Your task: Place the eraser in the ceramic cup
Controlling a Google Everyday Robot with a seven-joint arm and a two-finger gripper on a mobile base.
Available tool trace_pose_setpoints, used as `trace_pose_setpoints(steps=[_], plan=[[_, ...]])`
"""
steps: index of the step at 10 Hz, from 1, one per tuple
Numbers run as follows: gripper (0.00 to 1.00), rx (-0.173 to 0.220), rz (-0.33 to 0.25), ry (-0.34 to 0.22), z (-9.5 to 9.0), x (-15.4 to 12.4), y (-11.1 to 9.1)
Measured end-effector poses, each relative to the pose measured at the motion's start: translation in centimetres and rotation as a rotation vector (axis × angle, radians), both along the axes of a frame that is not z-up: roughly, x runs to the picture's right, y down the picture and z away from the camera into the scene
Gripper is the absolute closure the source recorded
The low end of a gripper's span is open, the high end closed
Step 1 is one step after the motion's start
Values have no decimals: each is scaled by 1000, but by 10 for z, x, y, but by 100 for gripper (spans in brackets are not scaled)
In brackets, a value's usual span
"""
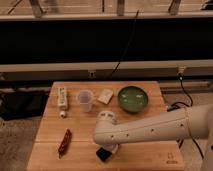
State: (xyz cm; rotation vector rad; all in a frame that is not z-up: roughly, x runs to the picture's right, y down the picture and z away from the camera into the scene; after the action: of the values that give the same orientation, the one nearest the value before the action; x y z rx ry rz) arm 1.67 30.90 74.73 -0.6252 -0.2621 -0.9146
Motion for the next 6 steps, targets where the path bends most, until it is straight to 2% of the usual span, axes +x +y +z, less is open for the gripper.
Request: trace_pose_setpoints(steps=[6], plan=[[100,20,-11,-4,-13,0,-13]])
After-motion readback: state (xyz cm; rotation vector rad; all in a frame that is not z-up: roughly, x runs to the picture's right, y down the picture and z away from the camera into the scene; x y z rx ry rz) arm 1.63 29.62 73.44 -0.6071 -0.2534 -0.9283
